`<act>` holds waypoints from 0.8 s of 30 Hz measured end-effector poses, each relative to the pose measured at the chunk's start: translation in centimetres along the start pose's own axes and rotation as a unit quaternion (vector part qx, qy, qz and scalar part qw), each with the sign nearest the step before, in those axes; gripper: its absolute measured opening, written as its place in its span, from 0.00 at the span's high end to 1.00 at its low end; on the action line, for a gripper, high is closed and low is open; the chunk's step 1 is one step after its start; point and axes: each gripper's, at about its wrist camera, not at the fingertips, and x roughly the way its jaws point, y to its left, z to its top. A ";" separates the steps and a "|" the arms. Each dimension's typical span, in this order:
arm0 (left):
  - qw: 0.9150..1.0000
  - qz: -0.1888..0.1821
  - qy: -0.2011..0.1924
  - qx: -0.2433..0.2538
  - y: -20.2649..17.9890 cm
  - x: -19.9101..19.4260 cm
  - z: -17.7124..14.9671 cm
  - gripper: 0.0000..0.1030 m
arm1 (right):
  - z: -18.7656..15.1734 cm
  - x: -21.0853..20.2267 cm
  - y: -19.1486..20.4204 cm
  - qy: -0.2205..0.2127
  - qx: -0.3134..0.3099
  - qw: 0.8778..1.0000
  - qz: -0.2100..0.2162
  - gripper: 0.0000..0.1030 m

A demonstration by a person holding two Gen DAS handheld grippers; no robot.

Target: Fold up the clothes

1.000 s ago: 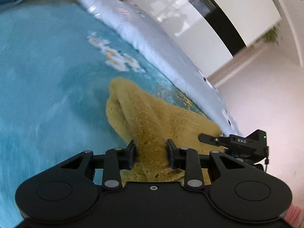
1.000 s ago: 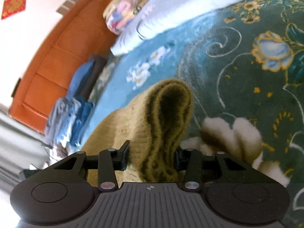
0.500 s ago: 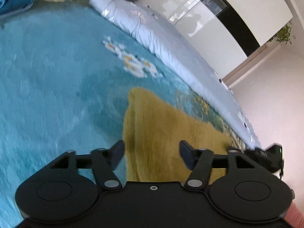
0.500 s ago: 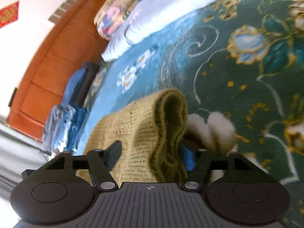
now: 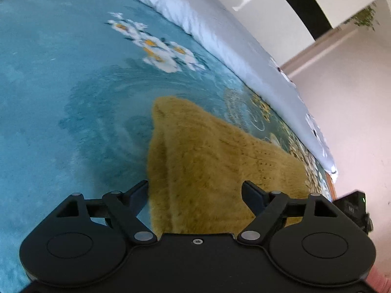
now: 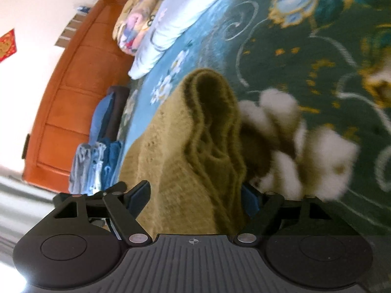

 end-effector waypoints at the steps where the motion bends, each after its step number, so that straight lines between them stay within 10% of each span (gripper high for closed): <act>1: 1.000 -0.007 0.002 0.003 0.0 0.2 0.0 0.23 | 0.2 0.4 0.1 0.002 -0.003 1.000 0.002 0.26; 11: 0.999 -0.018 -0.031 -0.028 0.7 -0.4 -1.4 0.67 | 1.0 1.7 1.2 0.008 -0.008 1.000 -0.012 0.57; 24: 0.992 -0.028 -0.124 -0.018 -4.3 -7.1 -3.9 0.73 | 2.2 0.0 9.2 0.016 -0.112 0.993 -0.019 0.62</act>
